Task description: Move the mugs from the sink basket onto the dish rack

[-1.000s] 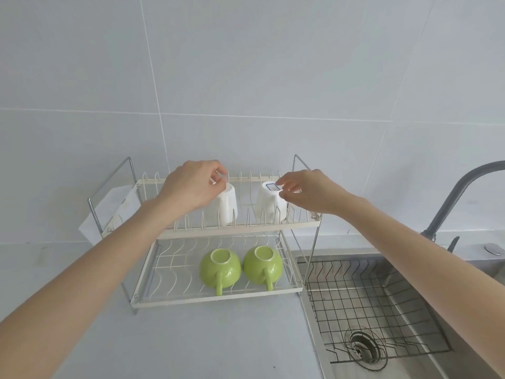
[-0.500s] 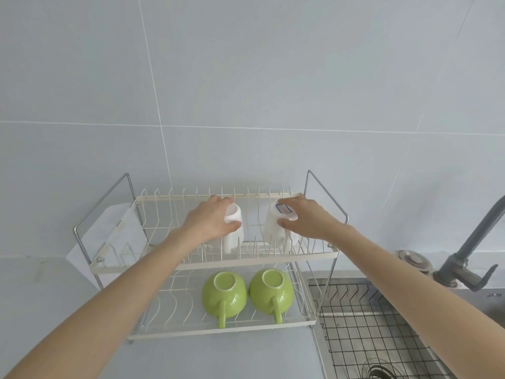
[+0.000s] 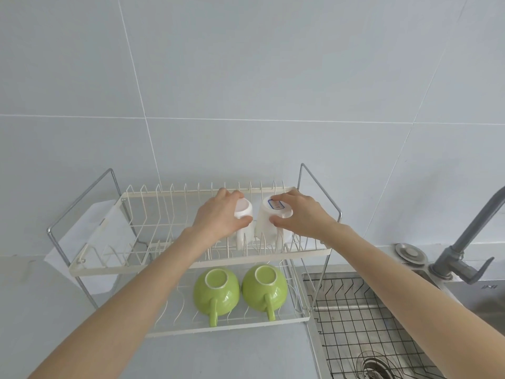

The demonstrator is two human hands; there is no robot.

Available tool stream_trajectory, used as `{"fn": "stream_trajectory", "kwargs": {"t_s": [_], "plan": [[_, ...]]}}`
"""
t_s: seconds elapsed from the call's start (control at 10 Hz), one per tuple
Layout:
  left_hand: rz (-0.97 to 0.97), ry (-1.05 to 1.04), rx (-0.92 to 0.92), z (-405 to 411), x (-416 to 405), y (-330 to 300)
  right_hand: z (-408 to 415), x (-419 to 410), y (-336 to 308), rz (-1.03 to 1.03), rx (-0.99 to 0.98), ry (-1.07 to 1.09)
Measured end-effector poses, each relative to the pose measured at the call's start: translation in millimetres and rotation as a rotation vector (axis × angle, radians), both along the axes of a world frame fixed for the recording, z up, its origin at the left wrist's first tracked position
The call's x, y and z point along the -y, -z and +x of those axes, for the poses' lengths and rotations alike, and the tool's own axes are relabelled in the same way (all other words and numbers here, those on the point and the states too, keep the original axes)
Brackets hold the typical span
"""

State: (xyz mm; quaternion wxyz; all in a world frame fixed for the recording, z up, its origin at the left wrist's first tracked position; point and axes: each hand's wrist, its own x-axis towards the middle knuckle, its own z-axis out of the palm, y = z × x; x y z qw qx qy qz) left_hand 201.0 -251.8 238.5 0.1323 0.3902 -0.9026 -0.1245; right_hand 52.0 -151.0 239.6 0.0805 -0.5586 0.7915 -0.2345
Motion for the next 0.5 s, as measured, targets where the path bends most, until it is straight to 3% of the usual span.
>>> {"fn": "stream_trajectory", "kwargs": {"t_s": [0.5], "plan": [[-0.007, 0.066, 0.198, 1, 6, -19, 3, -5, -16, 0.167, -0.118, -0.072]]}}
